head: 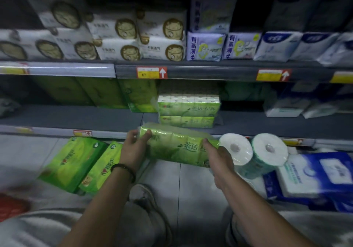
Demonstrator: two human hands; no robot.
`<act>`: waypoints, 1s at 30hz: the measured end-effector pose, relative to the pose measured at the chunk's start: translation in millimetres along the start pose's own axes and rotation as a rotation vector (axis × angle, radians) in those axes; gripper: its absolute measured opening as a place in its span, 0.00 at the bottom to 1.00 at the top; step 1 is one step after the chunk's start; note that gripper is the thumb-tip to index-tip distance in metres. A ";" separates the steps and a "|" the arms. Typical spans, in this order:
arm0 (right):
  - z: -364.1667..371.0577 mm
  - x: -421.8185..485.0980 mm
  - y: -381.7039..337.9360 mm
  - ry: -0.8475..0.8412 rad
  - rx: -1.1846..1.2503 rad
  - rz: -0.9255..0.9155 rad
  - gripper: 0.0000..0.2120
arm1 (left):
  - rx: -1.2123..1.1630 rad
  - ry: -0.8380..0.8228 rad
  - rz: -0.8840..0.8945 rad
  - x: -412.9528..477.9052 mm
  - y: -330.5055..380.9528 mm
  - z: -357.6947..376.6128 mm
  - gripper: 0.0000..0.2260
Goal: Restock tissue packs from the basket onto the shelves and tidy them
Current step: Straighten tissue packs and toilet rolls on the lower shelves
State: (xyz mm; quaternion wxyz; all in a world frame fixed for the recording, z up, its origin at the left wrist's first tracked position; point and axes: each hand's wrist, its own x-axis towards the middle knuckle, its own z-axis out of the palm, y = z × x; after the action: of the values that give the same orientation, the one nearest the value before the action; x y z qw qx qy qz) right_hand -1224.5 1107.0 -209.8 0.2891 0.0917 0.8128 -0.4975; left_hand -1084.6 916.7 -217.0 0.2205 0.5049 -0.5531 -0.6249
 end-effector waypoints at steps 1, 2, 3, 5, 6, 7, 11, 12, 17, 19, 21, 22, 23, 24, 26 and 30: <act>-5.9 -5.0 -4.3 0.013 0.028 -0.024 0.38 | -0.018 0.015 0.024 -7.2 8.6 1.8 0.15; -11.7 -8.5 -8.0 0.027 0.071 -0.056 0.34 | -0.040 0.024 0.050 -13.5 16.9 4.4 0.17; -16.4 -12.0 -11.5 0.045 0.107 -0.080 0.31 | -0.060 0.045 0.079 -17.2 23.8 6.3 0.19; -24.5 -18.5 -21.6 0.088 0.152 -0.128 0.26 | -0.100 0.119 0.116 -26.3 38.4 13.2 0.21; -27.7 -20.8 -27.7 0.106 0.169 -0.143 0.25 | -0.120 0.162 0.127 -29.2 44.8 17.1 0.20; -30.4 -20.1 -33.0 0.126 0.182 -0.158 0.23 | -0.144 0.198 0.137 -33.5 51.8 21.0 0.20; -39.2 -14.7 -58.5 0.229 0.200 -0.241 0.21 | -0.212 0.241 0.153 -37.9 75.2 34.2 0.21; -39.8 -11.6 -63.6 0.242 0.214 -0.253 0.19 | -0.225 0.228 0.151 -35.9 80.4 36.9 0.22; -37.5 17.2 -89.0 0.233 0.283 -0.285 0.12 | -0.193 0.175 0.121 -10.2 90.3 54.5 0.12; -36.1 32.7 -96.2 0.207 0.296 -0.256 0.10 | -0.199 0.146 0.067 4.0 89.2 62.1 0.11; -34.6 50.7 -100.7 0.170 0.310 -0.221 0.09 | -0.205 0.110 0.041 20.6 89.1 69.6 0.10; -33.0 60.3 -102.9 0.156 0.314 -0.210 0.09 | -0.198 0.098 0.040 30.8 88.7 73.9 0.10; -31.3 69.9 -105.6 0.142 0.325 -0.205 0.10 | -0.188 0.090 0.037 40.1 89.9 78.9 0.10; -29.5 79.1 -108.4 0.127 0.340 -0.202 0.11 | -0.188 0.089 0.041 50.0 91.4 84.0 0.11; -26.5 99.8 -113.0 0.083 0.367 -0.198 0.12 | -0.182 0.100 0.048 67.2 97.4 93.4 0.11; -21.2 126.4 -124.4 0.002 0.334 -0.216 0.12 | -0.088 0.127 0.037 98.0 110.0 106.1 0.12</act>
State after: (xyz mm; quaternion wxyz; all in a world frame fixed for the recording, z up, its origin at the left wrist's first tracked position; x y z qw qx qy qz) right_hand -1390.1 1047.0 -179.5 0.2138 0.0512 0.7245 -0.6533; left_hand -1247.0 852.6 -167.4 0.2886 0.5232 -0.5193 -0.6110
